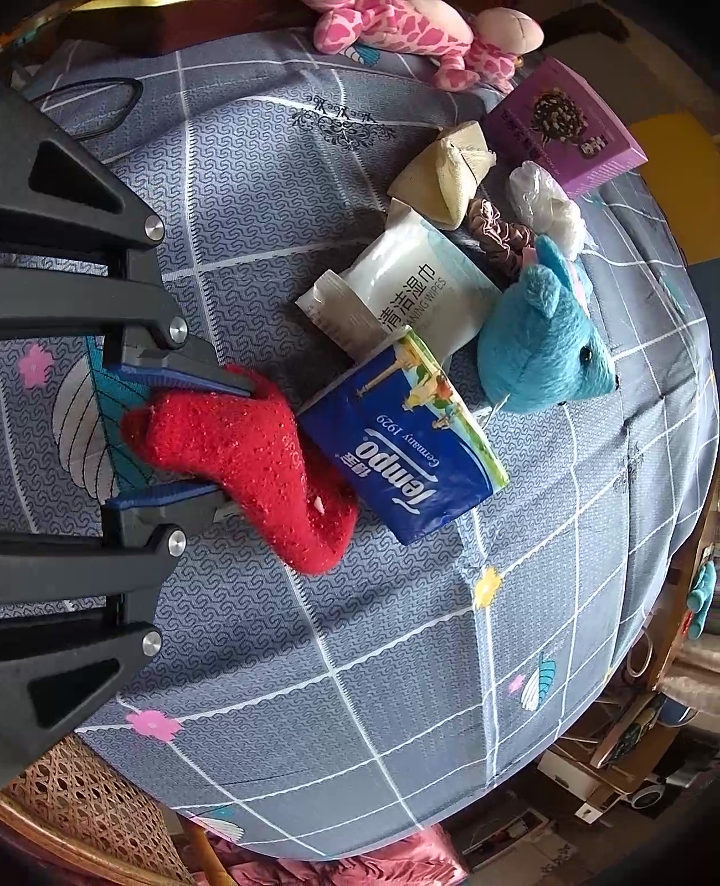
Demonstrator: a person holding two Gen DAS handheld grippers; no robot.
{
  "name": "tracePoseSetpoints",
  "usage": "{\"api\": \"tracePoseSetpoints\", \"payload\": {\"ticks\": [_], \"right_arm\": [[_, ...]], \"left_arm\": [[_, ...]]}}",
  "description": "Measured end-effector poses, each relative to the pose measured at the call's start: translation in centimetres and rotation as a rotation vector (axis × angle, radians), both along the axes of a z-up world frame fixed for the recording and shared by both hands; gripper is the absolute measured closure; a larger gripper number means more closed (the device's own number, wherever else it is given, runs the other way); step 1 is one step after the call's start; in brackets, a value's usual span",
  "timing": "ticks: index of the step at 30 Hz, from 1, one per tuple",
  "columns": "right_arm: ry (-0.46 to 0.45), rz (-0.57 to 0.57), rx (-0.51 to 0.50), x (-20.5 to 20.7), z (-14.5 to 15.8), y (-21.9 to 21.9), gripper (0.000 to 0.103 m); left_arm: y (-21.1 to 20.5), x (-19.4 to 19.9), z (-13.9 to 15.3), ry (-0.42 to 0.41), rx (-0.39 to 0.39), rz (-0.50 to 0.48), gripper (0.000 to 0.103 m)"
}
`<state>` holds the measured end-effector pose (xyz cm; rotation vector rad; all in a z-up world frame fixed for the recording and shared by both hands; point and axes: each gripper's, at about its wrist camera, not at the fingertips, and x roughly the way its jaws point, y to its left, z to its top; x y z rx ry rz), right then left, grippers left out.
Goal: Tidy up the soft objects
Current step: 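Place the white sponge in the tray with the left gripper while the right gripper grasps the red sock, then carry the red sock to the gold tray and release it with the right gripper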
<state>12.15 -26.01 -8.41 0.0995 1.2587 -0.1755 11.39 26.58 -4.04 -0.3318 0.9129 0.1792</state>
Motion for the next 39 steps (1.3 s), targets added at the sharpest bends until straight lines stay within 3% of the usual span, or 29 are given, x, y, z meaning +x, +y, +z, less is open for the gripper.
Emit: {"api": "tracePoseSetpoints", "payload": {"ticks": [3,5,7,13,27,39], "right_arm": [[-0.004,0.018,-0.021,-0.1,0.2,0.6,0.077],[-0.007,0.030,-0.033,-0.1,0.1,1.0,0.077],[-0.008,0.040,-0.043,-0.2,0.1,1.5,0.077],[-0.017,0.067,-0.073,-0.3,0.1,2.7,0.078],[-0.058,0.092,-0.065,-2.1,1.0,4.1,0.080],[-0.155,0.192,0.005,-5.4,3.9,7.0,0.081]], "left_arm": [[0.0,0.7,-0.5,0.013,0.033,0.036,0.068],[-0.1,0.4,-0.5,0.004,0.049,0.045,0.046],[-0.5,-0.5,-0.2,-0.011,0.092,0.064,0.038],[-0.7,-3.3,0.5,-0.036,0.135,0.117,0.038],[-7.7,-10.4,5.5,-0.184,0.208,0.016,0.024],[-9.2,-13.0,6.7,-0.222,0.247,0.004,0.020]]}}
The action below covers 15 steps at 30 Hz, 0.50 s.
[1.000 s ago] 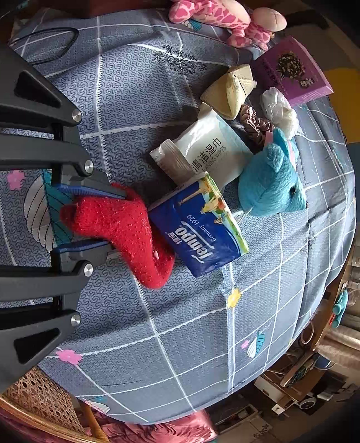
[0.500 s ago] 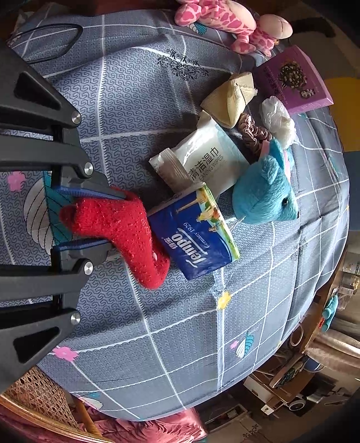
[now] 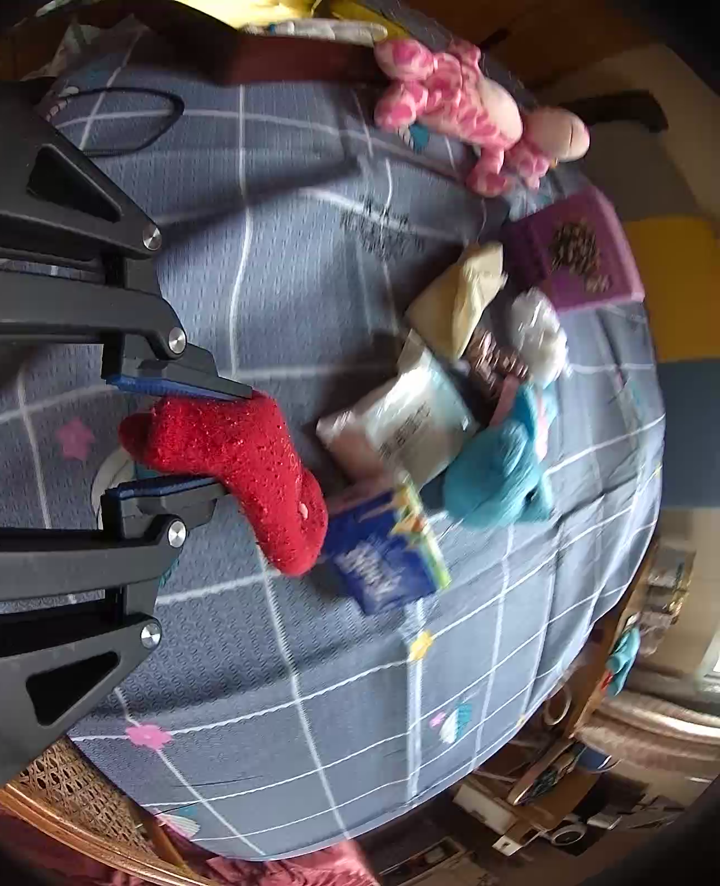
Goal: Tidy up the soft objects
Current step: 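Carry the red sock to the gold tray and release it with the right gripper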
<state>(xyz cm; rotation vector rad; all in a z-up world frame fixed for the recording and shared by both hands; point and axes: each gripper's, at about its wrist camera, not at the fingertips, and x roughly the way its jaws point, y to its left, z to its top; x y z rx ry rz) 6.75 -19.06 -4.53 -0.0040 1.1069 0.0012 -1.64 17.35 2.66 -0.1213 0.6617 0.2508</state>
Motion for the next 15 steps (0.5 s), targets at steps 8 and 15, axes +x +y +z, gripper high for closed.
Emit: {"api": "tracePoseSetpoints", "payload": {"ticks": [8,15], "right_arm": [[-0.137,0.233,0.090,-0.9,4.3,6.3,0.081],[-0.186,0.485,0.184,-1.0,6.9,14.4,0.081]], "left_arm": [[0.6,-0.9,0.1,-0.009,0.003,0.019,0.018],[1.2,-1.9,0.4,-0.025,0.024,0.049,0.018]]}}
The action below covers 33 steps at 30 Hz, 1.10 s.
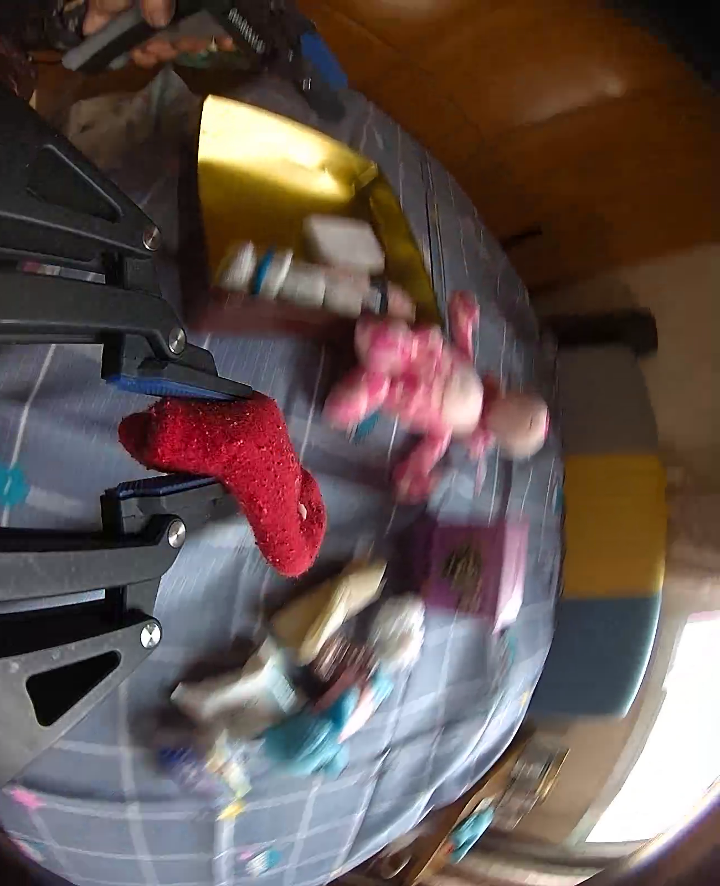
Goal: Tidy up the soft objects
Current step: 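Carry the red sock to the gold tray and release it with the right gripper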
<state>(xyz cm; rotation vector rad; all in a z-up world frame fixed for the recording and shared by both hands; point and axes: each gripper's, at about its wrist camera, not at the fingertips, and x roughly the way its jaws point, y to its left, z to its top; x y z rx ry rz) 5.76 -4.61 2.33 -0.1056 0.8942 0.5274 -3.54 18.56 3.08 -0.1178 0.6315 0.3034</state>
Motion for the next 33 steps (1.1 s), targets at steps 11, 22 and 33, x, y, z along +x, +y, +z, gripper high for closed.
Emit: {"api": "tracePoseSetpoints", "payload": {"ticks": [11,22,33], "right_arm": [[0.021,0.294,0.035,0.6,-0.5,12.1,0.081],[0.181,0.344,-0.089,2.8,-7.4,18.3,0.070],[0.127,0.293,-0.035,2.2,-5.3,16.2,0.055]], "left_arm": [[2.2,-1.6,0.6,-0.024,0.028,0.080,0.015],[4.5,-2.8,-0.1,-0.009,0.029,0.153,0.015],[4.7,-3.0,-0.3,-0.007,0.035,0.162,0.013]]}}
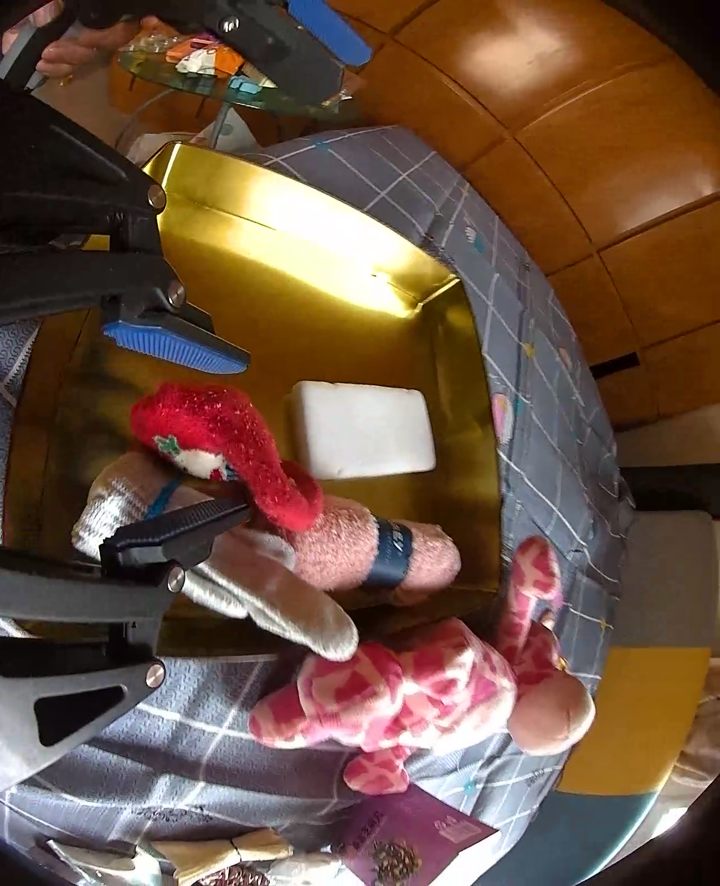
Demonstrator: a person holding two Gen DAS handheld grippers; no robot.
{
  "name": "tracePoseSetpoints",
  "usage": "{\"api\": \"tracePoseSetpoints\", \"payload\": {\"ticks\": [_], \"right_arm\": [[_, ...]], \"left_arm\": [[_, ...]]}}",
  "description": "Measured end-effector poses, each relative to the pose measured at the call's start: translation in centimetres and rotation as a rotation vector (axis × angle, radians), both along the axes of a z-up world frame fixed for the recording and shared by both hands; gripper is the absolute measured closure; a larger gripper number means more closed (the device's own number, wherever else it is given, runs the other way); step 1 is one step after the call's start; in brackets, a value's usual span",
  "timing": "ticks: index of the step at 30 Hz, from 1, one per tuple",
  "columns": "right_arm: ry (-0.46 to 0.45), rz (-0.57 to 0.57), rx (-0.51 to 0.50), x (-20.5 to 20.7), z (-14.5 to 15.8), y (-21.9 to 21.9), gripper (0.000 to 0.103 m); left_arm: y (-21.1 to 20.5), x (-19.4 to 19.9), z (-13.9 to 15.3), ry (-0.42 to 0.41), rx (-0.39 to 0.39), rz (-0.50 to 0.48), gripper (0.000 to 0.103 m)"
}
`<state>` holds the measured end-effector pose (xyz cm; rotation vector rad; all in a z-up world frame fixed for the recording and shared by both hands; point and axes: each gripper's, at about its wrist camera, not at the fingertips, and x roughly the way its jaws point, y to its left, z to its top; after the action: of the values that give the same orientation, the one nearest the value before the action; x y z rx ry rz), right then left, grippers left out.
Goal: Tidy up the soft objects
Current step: 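Carry the red sock to the gold tray and release it with the right gripper, then move both tools back toward the Tempo tissue pack and remaining items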
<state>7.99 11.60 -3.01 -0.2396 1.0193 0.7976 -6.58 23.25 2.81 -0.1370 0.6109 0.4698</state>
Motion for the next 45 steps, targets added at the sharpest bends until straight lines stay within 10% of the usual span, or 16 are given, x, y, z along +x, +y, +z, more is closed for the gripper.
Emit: {"api": "tracePoseSetpoints", "payload": {"ticks": [28,45], "right_arm": [[-0.144,-0.209,0.050,0.1,3.8,-10.8,0.055],[-0.227,-0.717,-0.022,5.1,5.3,-31.2,0.055]], "left_arm": [[-3.8,0.8,1.5,-0.008,0.056,-0.090,0.012],[-12.2,6.4,2.5,0.013,0.067,-0.369,0.012]]}}
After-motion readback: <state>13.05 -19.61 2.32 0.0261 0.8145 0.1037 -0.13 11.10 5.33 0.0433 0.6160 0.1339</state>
